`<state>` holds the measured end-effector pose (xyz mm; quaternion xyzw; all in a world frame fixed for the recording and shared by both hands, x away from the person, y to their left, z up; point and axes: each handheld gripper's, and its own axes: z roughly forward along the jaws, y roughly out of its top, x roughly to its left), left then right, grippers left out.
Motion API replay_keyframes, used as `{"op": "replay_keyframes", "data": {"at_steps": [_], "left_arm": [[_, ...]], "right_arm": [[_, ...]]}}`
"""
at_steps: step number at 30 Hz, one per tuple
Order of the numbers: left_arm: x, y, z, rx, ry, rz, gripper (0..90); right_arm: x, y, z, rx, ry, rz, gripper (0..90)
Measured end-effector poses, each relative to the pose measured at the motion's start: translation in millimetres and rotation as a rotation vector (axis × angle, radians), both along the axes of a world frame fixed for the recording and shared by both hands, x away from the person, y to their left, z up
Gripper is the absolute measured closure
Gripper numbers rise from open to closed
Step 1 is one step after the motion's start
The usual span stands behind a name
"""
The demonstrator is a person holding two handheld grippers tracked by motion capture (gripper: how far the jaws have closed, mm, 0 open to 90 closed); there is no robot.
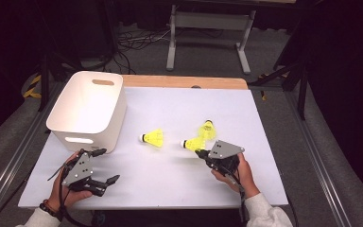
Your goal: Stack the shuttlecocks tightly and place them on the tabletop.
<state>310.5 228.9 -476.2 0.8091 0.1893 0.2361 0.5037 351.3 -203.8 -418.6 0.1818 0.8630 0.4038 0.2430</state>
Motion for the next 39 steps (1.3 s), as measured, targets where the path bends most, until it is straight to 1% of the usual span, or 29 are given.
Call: {"op": "replay_keyframes", "data": {"at_steps": [4,10,11,12,18,21,22,23,25,27,28,29,32,33,36,39], "left_arm": [[-0.2,0.0,0.0,0.002,-0.001,-0.001,5.6],[0.1,0.4,-0.2,0.008,-0.001,-0.004,5.6],[0.0,0.4,-0.3,0.007,-0.001,-0.004,5.6],[0.0,0.5,-0.3,0.007,-0.001,-0.005,5.6],[-0.3,-0.2,-0.4,0.006,0.002,-0.008,5.6],[-0.3,0.4,-0.3,0.005,0.000,-0.007,5.6],[-0.3,0.6,-0.3,0.000,0.000,-0.005,5.5],[-0.2,0.7,-0.4,-0.002,0.000,-0.005,5.6],[-0.3,0.2,-0.4,-0.003,0.000,-0.003,5.6],[-0.8,-1.2,-0.3,0.000,-0.001,-0.010,5.6],[-0.9,-1.7,-0.3,0.003,-0.003,-0.011,5.6],[-0.6,-2.2,-0.4,0.006,-0.003,-0.015,5.6],[-0.9,-2.6,-0.6,0.002,0.000,-0.016,5.6],[-1.2,-2.7,-0.5,0.001,-0.001,-0.017,5.6],[-1.1,-2.8,-0.7,0.001,-0.001,-0.017,5.6],[-0.6,-3.2,-1.0,0.003,0.000,-0.019,5.7]], "right_arm": [[6.9,10.6,-1.0,-0.009,-0.002,0.017,89.9],[17.5,25.8,-4.8,-0.021,0.008,0.039,89.9],[21.1,29.4,-5.9,-0.020,0.015,0.043,89.9],[21.1,29.4,-5.9,-0.020,0.015,0.043,89.9],[33.5,40.4,-11.0,-0.024,0.035,0.046,89.9],[41.7,46.8,-14.6,-0.016,0.053,0.042,89.9],[43.6,48.2,-15.4,-0.017,0.052,0.041,89.9],[45.6,50.2,-16.5,-0.009,0.061,0.042,89.9],[48.8,54.3,-19.0,-0.006,0.054,0.043,90.0],[53.5,60.7,-22.6,0.003,0.071,0.049,90.0],[53.5,60.7,-22.6,0.003,0.071,0.049,90.0],[56.3,65.1,-25.6,0.002,0.080,0.048,90.0],[58.9,68.9,-28.0,0.006,0.092,0.049,90.0],[60.6,71.9,-29.9,0.013,0.106,0.050,90.0],[62.0,75.7,-31.9,0.019,0.117,0.051,90.0],[62.8,80.7,-33.3,0.014,0.124,0.055,90.0]]}}
